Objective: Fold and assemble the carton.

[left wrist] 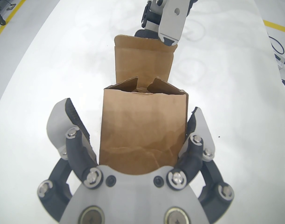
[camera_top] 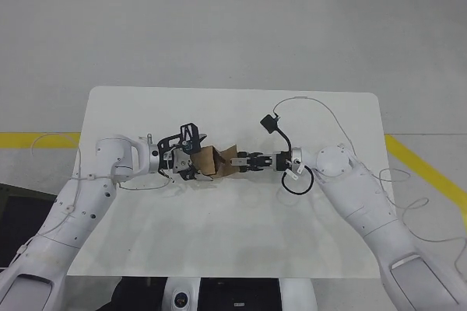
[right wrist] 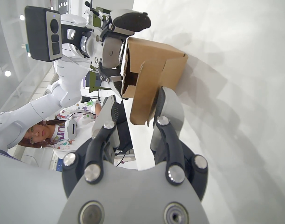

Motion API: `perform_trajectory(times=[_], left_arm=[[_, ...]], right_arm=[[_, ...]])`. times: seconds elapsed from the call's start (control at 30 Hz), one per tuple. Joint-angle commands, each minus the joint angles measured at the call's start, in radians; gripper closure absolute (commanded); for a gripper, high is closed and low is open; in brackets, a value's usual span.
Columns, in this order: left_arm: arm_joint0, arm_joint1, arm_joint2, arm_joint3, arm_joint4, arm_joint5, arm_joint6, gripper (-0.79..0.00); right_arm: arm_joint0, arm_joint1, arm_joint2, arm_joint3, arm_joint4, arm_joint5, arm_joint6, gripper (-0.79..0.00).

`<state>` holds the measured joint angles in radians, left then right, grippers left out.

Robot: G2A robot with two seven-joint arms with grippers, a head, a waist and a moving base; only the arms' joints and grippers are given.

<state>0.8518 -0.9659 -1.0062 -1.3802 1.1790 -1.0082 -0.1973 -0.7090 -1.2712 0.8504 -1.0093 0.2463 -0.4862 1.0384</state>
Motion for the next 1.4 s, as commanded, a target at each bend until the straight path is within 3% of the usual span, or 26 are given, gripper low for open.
perform_trajectory(times=[0.0, 0.13, 0.6, 0.8, 1.03, 1.37], left_arm=[[0.001, 0.000, 0.001, -0.001, -0.002, -0.002, -0.002, -0.785], [0.000, -0.001, 0.001, -0.005, -0.003, -0.004, -0.006, -0.785], [0.000, 0.002, -0.022, -0.010, -0.028, 0.000, 0.003, -0.785], [0.031, 0.030, -0.108, -0.036, -0.093, -0.004, -0.016, -0.785], [0.138, 0.081, -0.190, -0.068, -0.108, -0.004, -0.062, -0.785], [0.202, 0.122, -0.212, -0.110, -0.118, -0.004, -0.055, -0.785]], right_arm=[[0.009, -0.008, -0.012, 0.021, 0.024, -0.008, 0.017, -0.271], [0.034, -0.020, -0.033, 0.049, 0.033, -0.018, 0.045, -0.336], [0.076, -0.049, -0.074, 0.108, 0.003, -0.016, 0.031, -0.326], [0.084, -0.056, -0.078, 0.139, -0.009, -0.015, 0.024, -0.329], [0.093, -0.061, -0.078, 0.153, -0.022, -0.014, 0.014, -0.348], [0.097, -0.059, -0.058, 0.155, -0.050, -0.018, -0.006, -0.372]])
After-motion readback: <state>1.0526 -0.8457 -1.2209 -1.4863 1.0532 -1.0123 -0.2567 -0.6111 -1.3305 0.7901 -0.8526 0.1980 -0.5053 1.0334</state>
